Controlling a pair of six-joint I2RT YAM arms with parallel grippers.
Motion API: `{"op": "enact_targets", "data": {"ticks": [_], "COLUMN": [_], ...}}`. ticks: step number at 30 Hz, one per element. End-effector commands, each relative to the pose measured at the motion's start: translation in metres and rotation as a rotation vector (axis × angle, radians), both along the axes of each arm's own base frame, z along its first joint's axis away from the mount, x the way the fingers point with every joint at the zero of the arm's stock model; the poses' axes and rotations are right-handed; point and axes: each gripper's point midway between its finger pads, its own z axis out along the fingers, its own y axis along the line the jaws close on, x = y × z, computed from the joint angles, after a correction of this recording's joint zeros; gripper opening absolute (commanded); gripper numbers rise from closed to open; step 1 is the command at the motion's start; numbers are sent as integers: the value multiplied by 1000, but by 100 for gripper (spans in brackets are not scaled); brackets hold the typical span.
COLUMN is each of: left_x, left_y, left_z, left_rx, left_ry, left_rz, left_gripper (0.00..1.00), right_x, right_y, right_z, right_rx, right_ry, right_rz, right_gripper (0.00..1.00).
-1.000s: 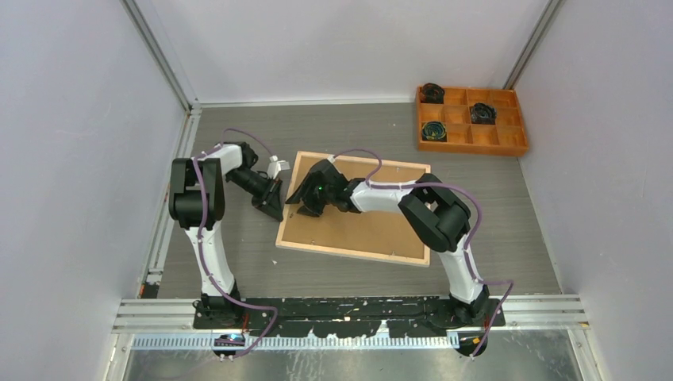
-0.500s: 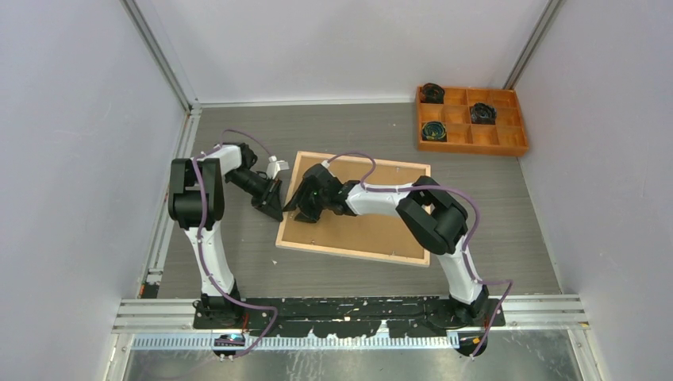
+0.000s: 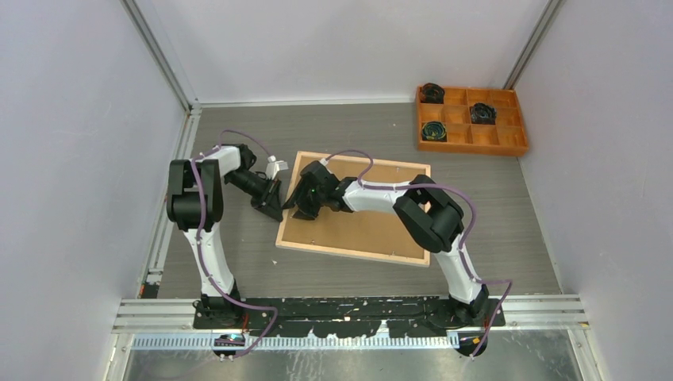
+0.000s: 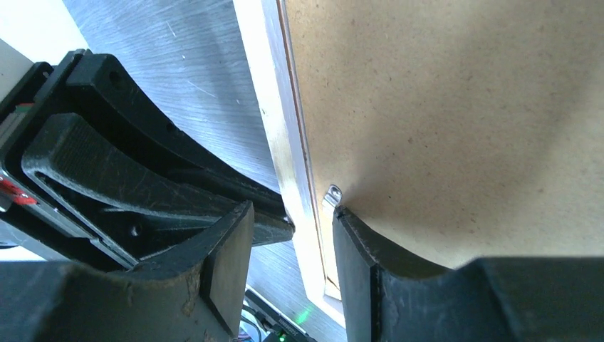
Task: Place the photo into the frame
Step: Install the photo frame at the center of the board.
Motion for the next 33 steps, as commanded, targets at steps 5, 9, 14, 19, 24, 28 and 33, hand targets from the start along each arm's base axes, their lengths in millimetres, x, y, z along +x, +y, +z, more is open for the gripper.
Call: {"op": "enact_targets", "data": {"ticks": [5, 9, 14, 19, 24, 28, 33], "left_x": [6, 6, 6, 5, 4, 4, 1], "left_y": [2, 1, 1, 1, 0, 0, 1], "left_z": [-6, -5, -5, -6, -6, -7, -8], "left_rx": [22, 20, 15, 13, 10, 8, 9], "left_ry": [-82, -84, -86, -83, -80, -80, -80], "left_rz": [-33, -34, -36, -37, -37, -40, -48], "left_gripper": [14, 14, 14, 14, 14, 14, 14], "right_x": [11, 11, 12, 16, 20, 20, 12], "right_y": [13, 16, 16, 16, 18, 16, 8], "right_z": [8, 8, 8, 7, 8, 10, 21], "right_rx": [20, 24, 23, 20, 20, 24, 23], "right_ry": [-34, -33, -32, -37, -36, -38, -47], "right_rz": [-4, -2, -7, -23, -44, -67, -72], "right_gripper": [49, 49, 48, 48, 47, 47, 48]}}
